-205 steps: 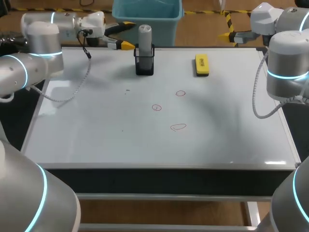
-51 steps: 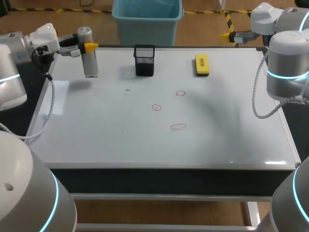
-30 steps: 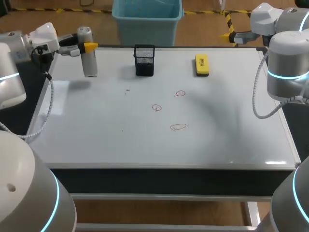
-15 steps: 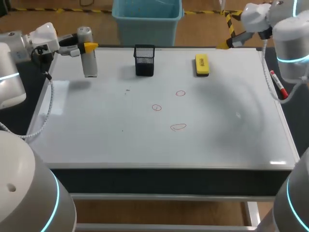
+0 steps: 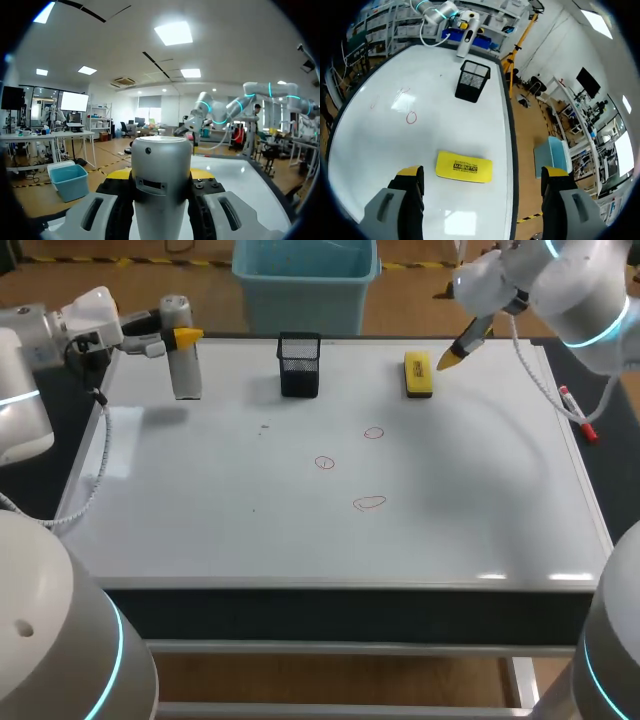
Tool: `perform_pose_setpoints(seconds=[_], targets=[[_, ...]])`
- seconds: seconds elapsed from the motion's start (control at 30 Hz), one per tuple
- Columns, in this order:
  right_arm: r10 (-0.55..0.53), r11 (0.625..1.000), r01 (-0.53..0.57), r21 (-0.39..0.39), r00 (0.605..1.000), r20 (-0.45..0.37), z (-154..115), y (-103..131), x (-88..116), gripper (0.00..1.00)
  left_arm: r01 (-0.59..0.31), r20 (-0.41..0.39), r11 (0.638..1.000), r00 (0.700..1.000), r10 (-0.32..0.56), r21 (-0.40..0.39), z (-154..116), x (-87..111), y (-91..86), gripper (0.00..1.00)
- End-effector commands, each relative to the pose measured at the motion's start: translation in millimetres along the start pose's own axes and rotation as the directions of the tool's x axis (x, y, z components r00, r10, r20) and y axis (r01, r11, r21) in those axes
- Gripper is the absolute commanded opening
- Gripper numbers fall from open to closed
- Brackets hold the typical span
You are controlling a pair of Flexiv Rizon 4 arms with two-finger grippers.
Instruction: Pick up the inspection probe, press it on each red-marked spot on the whiteboard one by one, put down the probe, pick up the eraser, and wipe off all the red marks.
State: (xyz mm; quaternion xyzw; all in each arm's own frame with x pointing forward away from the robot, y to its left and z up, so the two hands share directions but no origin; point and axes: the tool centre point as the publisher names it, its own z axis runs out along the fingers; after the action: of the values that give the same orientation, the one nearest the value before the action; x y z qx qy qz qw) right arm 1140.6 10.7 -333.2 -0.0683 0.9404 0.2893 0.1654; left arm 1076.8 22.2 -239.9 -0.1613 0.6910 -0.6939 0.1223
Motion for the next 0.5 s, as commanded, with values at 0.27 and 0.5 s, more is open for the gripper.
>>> perform_pose_setpoints(seconds=[0.27,0.5], targets=[[-0.545,0.539,0.824,0.177,0.501,-0.672,4.2,-0.2,-3.0,1.00,-0.002,0.002,1.000,1.000,0.002,0.003,0.3,0.5,-0.2,0.00],[-0.545,0.539,0.824,0.177,0.501,-0.672,4.2,-0.2,-3.0,1.00,-0.002,0.002,1.000,1.000,0.002,0.003,0.3,0.5,-0.2,0.00]])
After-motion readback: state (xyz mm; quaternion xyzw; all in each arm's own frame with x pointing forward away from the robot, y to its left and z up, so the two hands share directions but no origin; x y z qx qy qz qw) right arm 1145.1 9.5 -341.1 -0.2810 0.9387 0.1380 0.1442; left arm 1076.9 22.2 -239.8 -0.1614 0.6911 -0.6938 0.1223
